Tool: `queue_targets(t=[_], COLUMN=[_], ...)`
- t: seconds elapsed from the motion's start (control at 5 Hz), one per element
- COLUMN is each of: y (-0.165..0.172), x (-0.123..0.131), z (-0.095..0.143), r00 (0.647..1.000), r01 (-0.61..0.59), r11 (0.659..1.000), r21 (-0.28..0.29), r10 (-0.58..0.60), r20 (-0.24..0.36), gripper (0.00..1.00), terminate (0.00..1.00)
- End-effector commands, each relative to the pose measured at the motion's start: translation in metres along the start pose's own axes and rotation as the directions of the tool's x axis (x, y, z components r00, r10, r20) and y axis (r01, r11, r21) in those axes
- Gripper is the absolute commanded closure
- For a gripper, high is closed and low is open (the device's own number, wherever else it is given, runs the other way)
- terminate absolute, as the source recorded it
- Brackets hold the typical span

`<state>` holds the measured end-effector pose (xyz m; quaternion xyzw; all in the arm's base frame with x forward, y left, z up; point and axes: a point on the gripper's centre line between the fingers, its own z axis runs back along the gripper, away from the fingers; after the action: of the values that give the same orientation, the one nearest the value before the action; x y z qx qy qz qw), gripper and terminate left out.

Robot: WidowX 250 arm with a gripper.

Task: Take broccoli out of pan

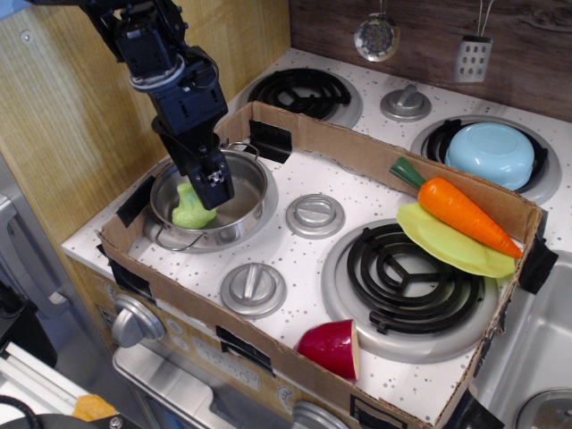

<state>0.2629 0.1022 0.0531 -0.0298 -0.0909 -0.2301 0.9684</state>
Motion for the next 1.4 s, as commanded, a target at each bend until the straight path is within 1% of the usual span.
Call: queue_targets(t=[0.0,0.2,0.4,0.6,0.8,1.0,1.2], y=[0.011,0.014,0.012,0.007,0.007,0.007,0.009], x=[0.003,-0.004,-0.011,-0.015,-0.017,-0.016,-0.010], z=[0.000,-0.007,-0.009,-0.011,-0.013,-0.013,-0.008], r00=[1.000,0.999,0.999,0.997,0.997,0.996,0.995], r01=[-0.011,-0.012,-0.015,-0.002,-0.002,0.015,0.047], r11=[1.000,1.000,1.000,0.996,0.997,0.997,0.996], r21=[0.016,0.003,0.022,0.084,0.080,0.070,0.082], r10=[0.011,0.011,0.014,-0.004,-0.005,-0.021,-0.054], r20=[0.029,0.038,0.047,0.071,0.081,0.086,0.083], gripper=[0.00,0.00,0.00,0.00,0.00,1.00,1.00], terminate=[0.00,0.00,0.00,0.00,0.00,0.00,0.00])
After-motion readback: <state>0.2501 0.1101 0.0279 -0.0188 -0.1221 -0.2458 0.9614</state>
